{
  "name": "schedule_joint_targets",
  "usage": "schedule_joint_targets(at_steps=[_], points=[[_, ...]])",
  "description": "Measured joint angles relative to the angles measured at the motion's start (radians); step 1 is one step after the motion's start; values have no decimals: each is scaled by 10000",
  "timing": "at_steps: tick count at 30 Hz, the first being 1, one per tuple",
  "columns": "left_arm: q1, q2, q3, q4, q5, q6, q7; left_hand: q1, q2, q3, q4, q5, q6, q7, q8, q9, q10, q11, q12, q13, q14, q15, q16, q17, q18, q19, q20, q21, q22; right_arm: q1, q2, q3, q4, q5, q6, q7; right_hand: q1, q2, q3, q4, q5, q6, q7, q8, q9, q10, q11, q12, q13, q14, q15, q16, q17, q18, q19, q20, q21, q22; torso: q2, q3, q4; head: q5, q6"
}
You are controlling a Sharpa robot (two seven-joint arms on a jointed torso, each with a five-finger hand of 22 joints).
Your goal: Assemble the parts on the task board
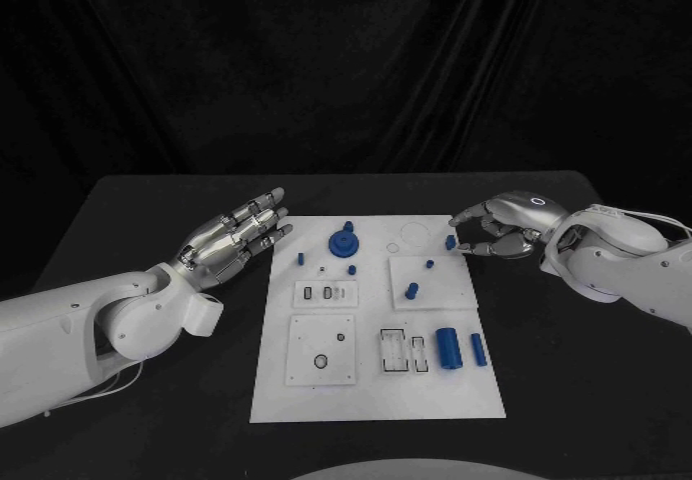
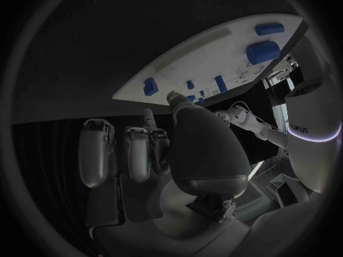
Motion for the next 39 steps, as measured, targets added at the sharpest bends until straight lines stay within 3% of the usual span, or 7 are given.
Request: schedule_joint_targets(at_steps=[5, 14, 21, 27, 33, 39], points=[[-1, -24, 0, 9, -1, 16, -5, 0, 0, 0, 0, 0, 0, 0, 0, 0, 0, 0, 0, 1, 0, 0, 0, 0, -1, 0, 0, 0, 0, -95, 143, 3, -188, -4, -34, 19, 98, 23, 27, -27, 188, 68, -2, 7, -11, 0, 1, 0, 0, 0, 0, 0, 0, 0, 0, 0, 28, -1, 17, 17, 13, 0, -3], [-3, -37, 0, 28, -1, 47, -9, 0, 0, 27, -28, 0, 0, 0, 0, -1, 0, 0, 0, 2, 0, 0, 0, 1, -1, 0, 0, 0, 1, -185, 323, 7, -473, -5, -24, -25, 230, -4, 54, -54, 188, 176, 106, 56, -10, -22, 98, 0, -1, 0, 0, 0, 0, 0, 0, 0, 28, -2, 27, 1, 36, -45, 12], [-6, -40, 0, 21, -1, 59, -19, 0, 0, 27, -27, -1, 0, 0, 0, -1, 0, -1, 0, 2, 0, 0, 0, 3, -1, 0, 0, 0, 1, -234, 397, 5, -540, -6, -66, -87, 230, -4, 25, -26, -314, 246, 177, 101, 16, -16, 206, 0, -2, -8, 68, -46, 0, 0, -1, 75, -11, -3, 5, -11, 25, 6, 4], [-6, -41, 0, 19, 0, 73, -34, 0, 0, 27, -27, -1, 0, 0, 0, -2, 0, -1, 0, 3, 0, 0, 0, 4, -1, 0, 0, 0, 1, -240, 481, 6, -626, -6, -117, -146, 230, -4, 25, -26, -402, 246, 177, 133, 27, -2, 220, 0, -2, -42, 101, -46, 0, 0, -1, 75, -11, -3, -5, -20, 6, 25, -7], [-6, -40, 0, 14, 0, 84, -48, 0, 0, 26, -27, -1, 0, 0, 0, -2, -1, -1, 0, 1, 0, 0, 0, 6, -1, 0, 0, 0, 1, -243, 572, 7, -710, 6, -143, -179, 269, 35, -3, 2, -510, 372, 303, 223, 97, -2, 220, 0, -3, -16, 127, -46, 0, 0, -30, 116, -50, -4, -5, -16, 13, 3, -17], [-9, -38, 0, 8, 0, 91, -60, 0, 0, 26, -27, -1, 0, 0, 0, -3, -1, -1, 0, -5, 0, 0, 0, 8, -1, 0, 0, 0, 1, -257, 667, 7, -808, 12, -159, -188, 305, 71, -2, 2, -550, 649, 317, 444, 223, -3, 290, 0, -3, -16, 127, -46, 0, 1, 0, 146, -50, -5, -5, -12, 18, -8, -18]])
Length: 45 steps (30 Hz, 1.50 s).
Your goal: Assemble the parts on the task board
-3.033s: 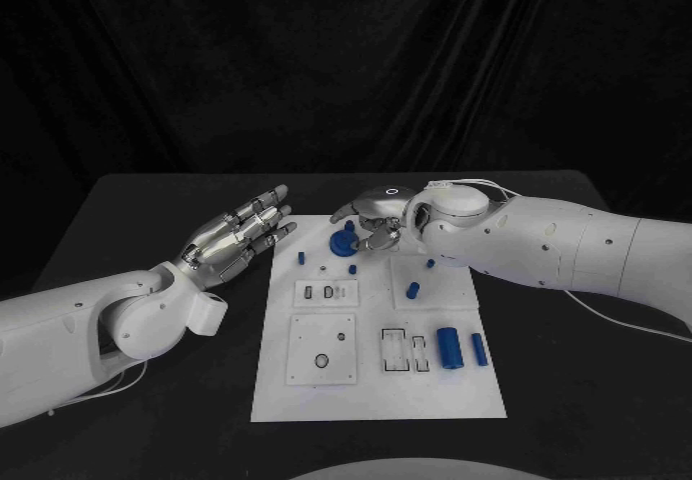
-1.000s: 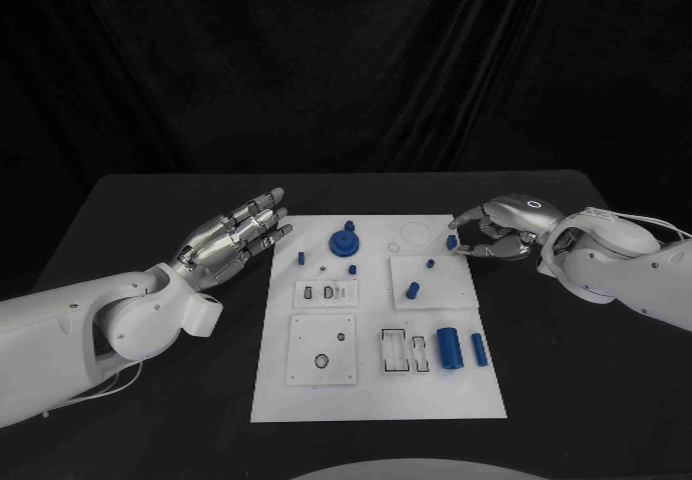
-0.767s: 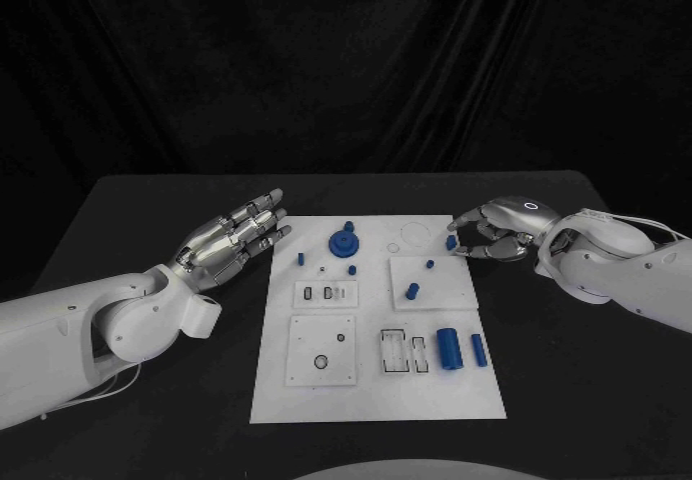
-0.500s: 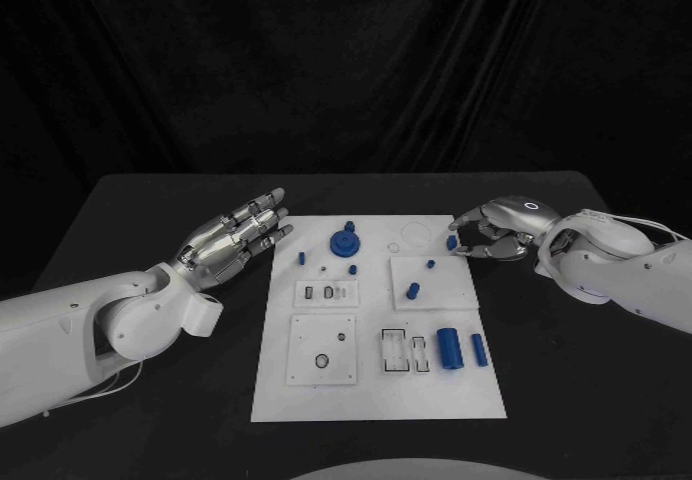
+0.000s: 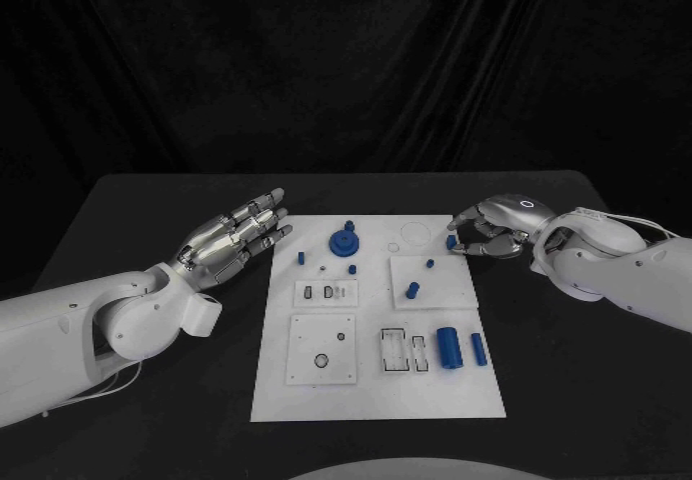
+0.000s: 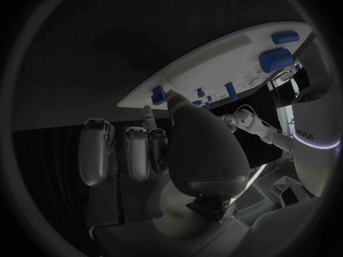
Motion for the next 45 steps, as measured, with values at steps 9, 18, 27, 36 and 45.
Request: schedule_joint_targets(at_steps=[9, 18, 27, 36, 45], points=[[-3, 1, 0, -8, 0, 13, -18, 0, 0, 0, 0, 0, 0, 0, 0, 0, 0, 0, 0, -2, 0, 0, 0, -3, 0, 0, 0, 0, 0, -38, 135, 0, -116, 3, -12, -1, 18, 18, -30, -30, 0, 232, 27, 307, 182, 0, 0, 0, -1, -34, 34, 0, 0, 0, 0, 0, 0, -1, 7, 0, -3, 12, -5], [-5, 6, 0, -17, -1, 34, -35, 0, 0, 71, -14, 0, 0, 0, 0, -1, 0, 0, 0, 0, 0, 0, 0, -8, 0, 0, 0, 0, 0, -84, 228, 0, -197, 5, -12, 0, 200, 200, -79, -119, 278, 490, 39, 806, 466, 0, 0, 0, -1, -8, 61, 0, 0, 1, -35, 35, -55, -2, 8, 1, -2, 19, -43], [-10, 9, 0, -16, -1, 51, -62, 0, 0, 71, -14, 0, 0, 0, 0, -1, 0, 0, 0, 2, 0, 0, 0, -7, 0, 0, 0, 0, 0, -177, 318, 5, -301, 49, -43, 29, 552, 514, 42, -570, 1059, 597, 4, 1637, 998, 1, 0, 0, -1, -8, 61, 0, 0, 0, -35, 35, -135, -2, 11, -1, 0, 35, -73], [-17, -26, -1, -8, -1, 66, -84, 0, 0, 70, -14, 0, 0, 0, 0, -1, 0, 0, 0, 4, 0, 0, 0, -4, 0, 0, 0, 0, 0, -223, 162, 0, -45, 141, -635, 192, 825, 581, 163, -968, 1638, 674, 38, 2394, 1278, 0, 0, 0, -1, -8, 61, 0, 0, 0, -35, 35, -135, -3, 6, -2, -10, 131, -87], [-19, -70, -1, -9, -1, 67, -103, 0, 0, 70, -13, 0, 0, 0, 0, -1, 0, 0, 0, 6, 0, 0, 0, -2, 0, 0, 0, 0, 1, 188, -186, 1, 1350, 277, -1540, 279, 837, 594, 93, -924, 1672, 676, 41, 2395, 1278, 1, -1, 0, -1, -8, 60, -49, 0, 0, -35, 35, -135, -3, 5, 0, -6, 173, -170]])
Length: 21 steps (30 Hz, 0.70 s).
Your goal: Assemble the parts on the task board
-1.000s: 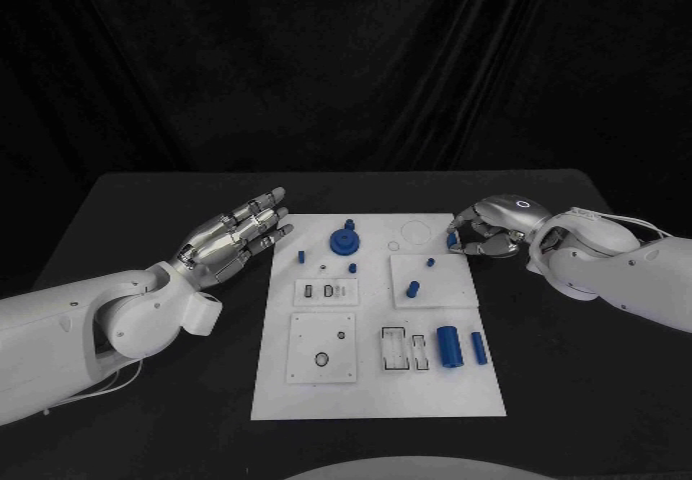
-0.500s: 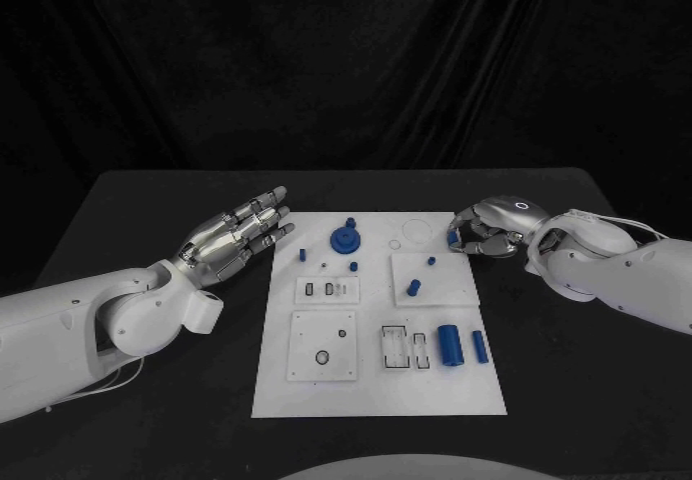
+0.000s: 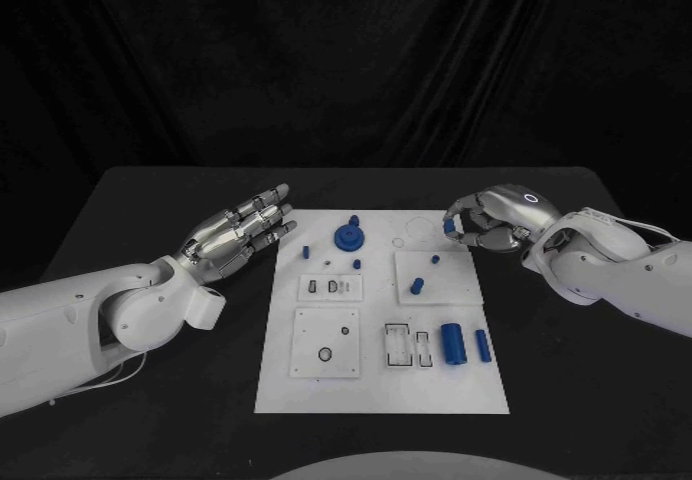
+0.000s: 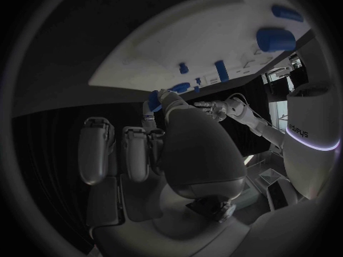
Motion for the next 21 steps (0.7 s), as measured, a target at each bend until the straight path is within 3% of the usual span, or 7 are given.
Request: schedule_joint_targets(at_steps=[4, 9, 16, 21], points=[[-3, -15, -1, 1, 0, -2, -12, 0, 0, 0, 0, 0, 0, 0, 40, 3, 0, 0, 0, 1, 0, 0, 0, 1, 0, 0, 0, 0, 0, 244, 135, 13, 650, 39, -117, -11, 0, 0, -13, 12, 0, -1, 1, 1, 0, 0, 0, 0, 0, 0, 0, -40, 0, 0, 0, 0, -78, 0, 0, 1, -5, -52, -50], [-4, -38, -1, 20, 0, -6, -24, 0, 0, 31, -31, 0, 0, 0, 39, 9, 0, 0, 0, 1, 0, 0, 0, 2, 0, 0, 0, 0, 0, 274, 652, 9, 995, 58, -86, -11, -4, 3, -13, 12, 0, -42, 41, 93, 0, 0, 0, 0, 0, 0, 0, -40, 0, 0, 0, 0, -111, 0, -5, -2, -12, -64, -60], [-4, -52, -1, 71, -1, -21, -40, 0, 0, 42, -42, 39, 37, 37, 39, 9, 0, 0, 0, 1, 0, 0, 0, 0, 0, 0, 0, 0, 0, -137, 1552, 3, 962, 82, 202, -22, -125, 9, -14, 12, 74, -188, 69, 254, 0, 1, 74, 0, 0, 0, 0, -105, 0, 0, 0, 0, -263, 8, -5, -10, -23, 54, -78], [-4, -55, -1, 88, -2, -27, -53, 0, 0, 42, -42, 39, 38, 37, 39, 8, 26, 25, 0, 2, 0, 0, 0, -5, 0, 0, 0, 0, 0, -407, 2074, 0, 799, 88, 547, -91, -130, 14, -14, 11, 77, -192, 71, 262, 0, -2, 77, 0, 0, 4, 14, -150, 0, 0, 37, 36, -304, 8, 2, -14, -4, 46, -89]])
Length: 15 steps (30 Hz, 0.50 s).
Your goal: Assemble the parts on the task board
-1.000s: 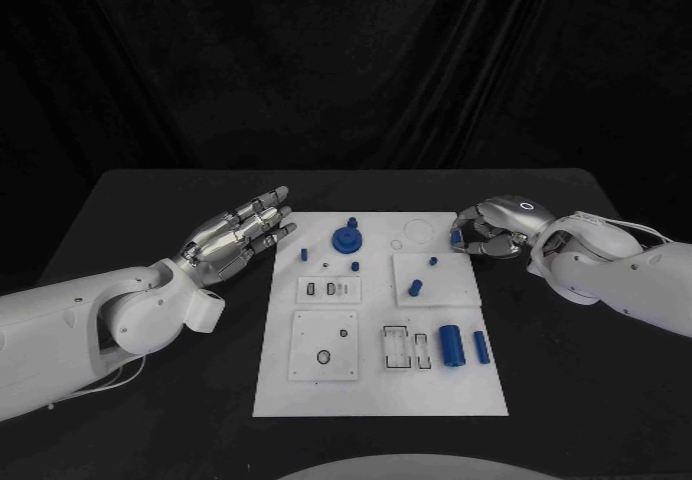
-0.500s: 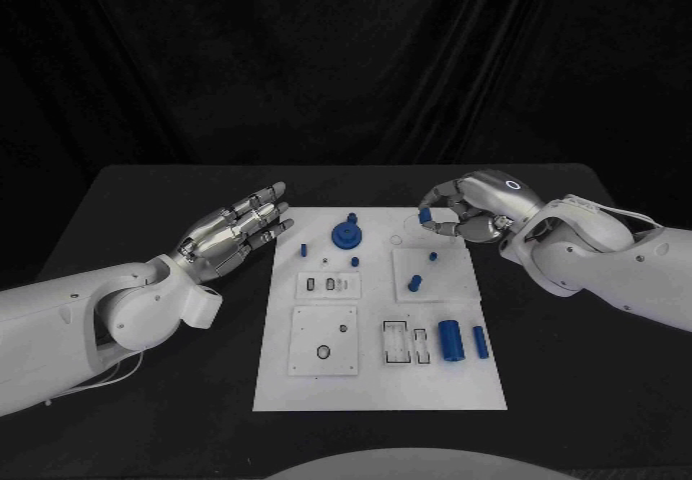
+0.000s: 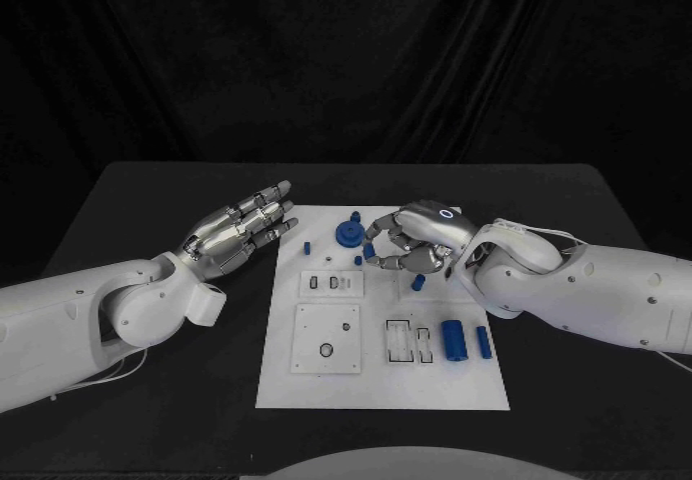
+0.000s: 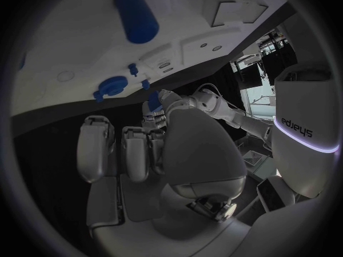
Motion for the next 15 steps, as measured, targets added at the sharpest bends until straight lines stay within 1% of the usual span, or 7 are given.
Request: schedule_joint_targets(at_steps=[1, 3, 7, 14, 15], points=[[0, 2, 0, 0, 0, -1, -3, 0, 0, 0, 0, 0, 0, 0, 0, 0, 1, 1, 0, 0, 0, 0, 0, -1, 0, 0, 0, 0, 0, -48, 101, 0, -35, 1, 81, -26, 0, 0, 0, 0, 0, -1, 1, 0, 0, -34, 33, 0, 0, -13, 48, 0, 0, 0, 0, 0, -29, 0, 4, 0, 10, -12, 0], [0, 7, 0, -1, 0, -1, -7, 0, 0, 0, 0, 0, 0, 0, 0, 0, 1, 1, 0, 0, 0, 0, 0, -1, 0, 0, 0, 0, 0, -104, 219, 1, -81, 2, 188, -68, 0, 0, 0, 0, 0, -12, 12, 1, 0, -19, 45, 0, 0, -13, 49, 1, 0, 1, 0, 0, -66, 0, 10, -2, 35, -30, -1], [0, 30, 0, -10, 0, -1, -14, 0, 0, 0, 0, 0, 0, 0, 0, -1, 1, 1, 0, 1, 0, 0, 0, -1, 0, 0, 0, 0, 0, -172, 383, 2, -172, 4, 399, -181, -39, -39, 0, 0, 0, -17, 17, 1, 1, 3, 68, 0, 0, -13, 49, 1, 0, 1, 0, 0, -66, -1, 11, -13, 51, -35, -12], [0, 69, -1, -35, 0, -1, -27, 0, 0, 0, 0, 0, 0, 0, 0, -1, 1, 1, 0, 2, 0, 0, 0, -1, 0, 0, 0, 0, 0, -216, 485, 5, -250, 6, 661, -378, -39, -39, -1, 0, 42, -38, 38, 1, 5, 3, 68, 0, 0, -13, 49, 2, 0, 1, 0, 0, -121, -2, 5, -12, 35, -20, -58], [0, 76, -1, -38, 0, 0, -29, 0, 0, 0, 0, 0, 0, 0, 0, -1, 0, 0, 0, 2, 0, 0, 0, 0, -1, 0, 0, 0, 0, -221, 498, 5, -253, 6, 701, -413, -39, -39, -1, 0, 43, -69, 68, 1, 52, 3, 68, 0, 0, -13, 49, 2, 0, 1, 0, 0, -121, -2, 5, -10, 35, -19, -65]])
